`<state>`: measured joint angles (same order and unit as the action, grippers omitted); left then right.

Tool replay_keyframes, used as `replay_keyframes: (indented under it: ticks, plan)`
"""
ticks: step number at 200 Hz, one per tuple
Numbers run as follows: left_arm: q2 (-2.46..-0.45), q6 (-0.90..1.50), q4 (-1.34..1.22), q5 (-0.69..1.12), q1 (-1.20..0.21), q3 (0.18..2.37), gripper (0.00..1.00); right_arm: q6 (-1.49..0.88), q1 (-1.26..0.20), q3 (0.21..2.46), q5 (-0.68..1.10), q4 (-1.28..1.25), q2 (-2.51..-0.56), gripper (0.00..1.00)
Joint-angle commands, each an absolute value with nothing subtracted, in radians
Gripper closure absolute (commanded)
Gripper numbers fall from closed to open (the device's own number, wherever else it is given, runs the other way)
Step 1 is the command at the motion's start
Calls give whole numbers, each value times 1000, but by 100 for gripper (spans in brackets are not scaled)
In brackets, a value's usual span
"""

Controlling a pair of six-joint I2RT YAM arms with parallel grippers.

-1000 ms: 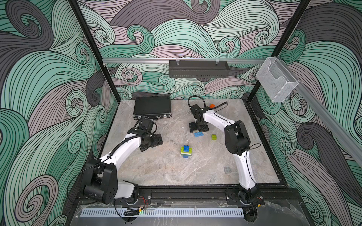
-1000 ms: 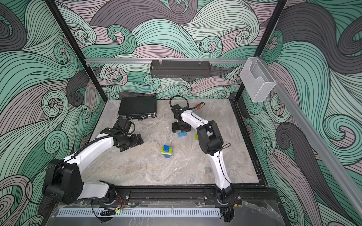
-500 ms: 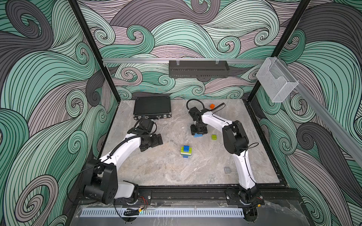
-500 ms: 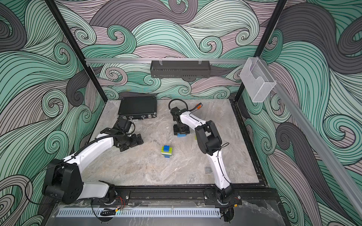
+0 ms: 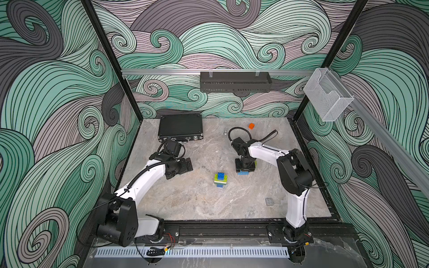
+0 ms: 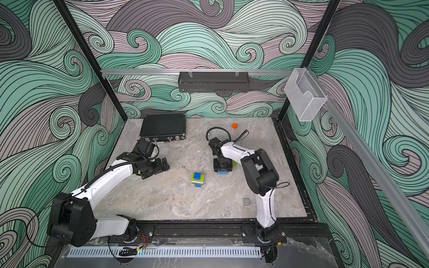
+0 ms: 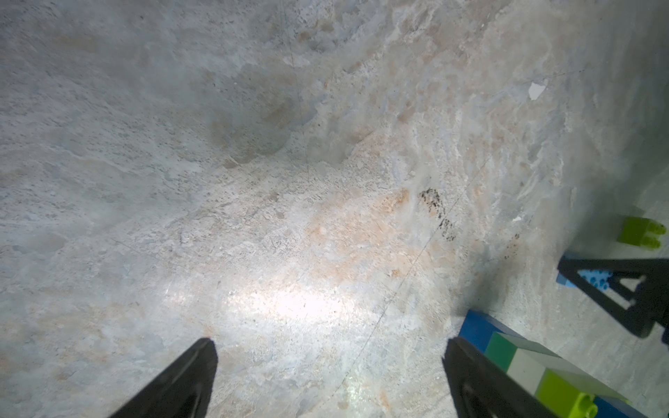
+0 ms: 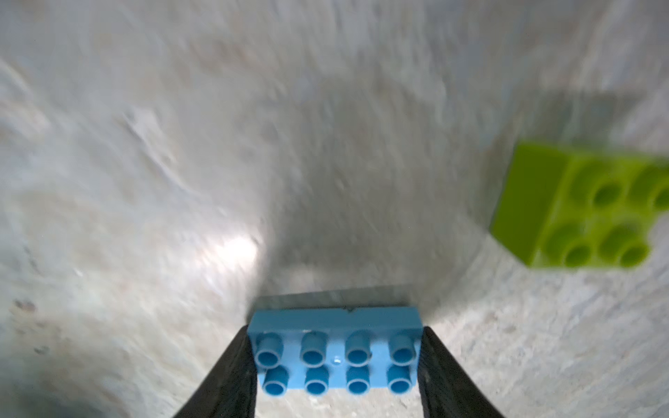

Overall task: Assemble a carrot with lego
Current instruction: Move the lego brick at the center of the board.

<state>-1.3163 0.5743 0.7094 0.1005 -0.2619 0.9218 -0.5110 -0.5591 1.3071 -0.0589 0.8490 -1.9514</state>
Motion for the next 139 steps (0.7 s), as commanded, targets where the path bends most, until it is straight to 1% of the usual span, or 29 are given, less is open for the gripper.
replay_keyframes:
  ticks: [1,25,69,105,139]
  plan:
    - [-1296,564,697,119,-254,939,1,-594,-605,1194,-32,869,-1900,48]
    - [-1299,566,684,127,-256,937,1,-632,-626,1155,-26,875,-1865,46]
    - [-1305,565,689,120,-256,953,1,-639,-632,1172,-31,898,-1856,27]
    - [-1303,561,689,117,-256,953,2,-655,-631,1170,-18,910,-1782,21]
    - [-1307,555,693,121,-255,965,1,-699,-621,1147,-25,997,-1661,20]
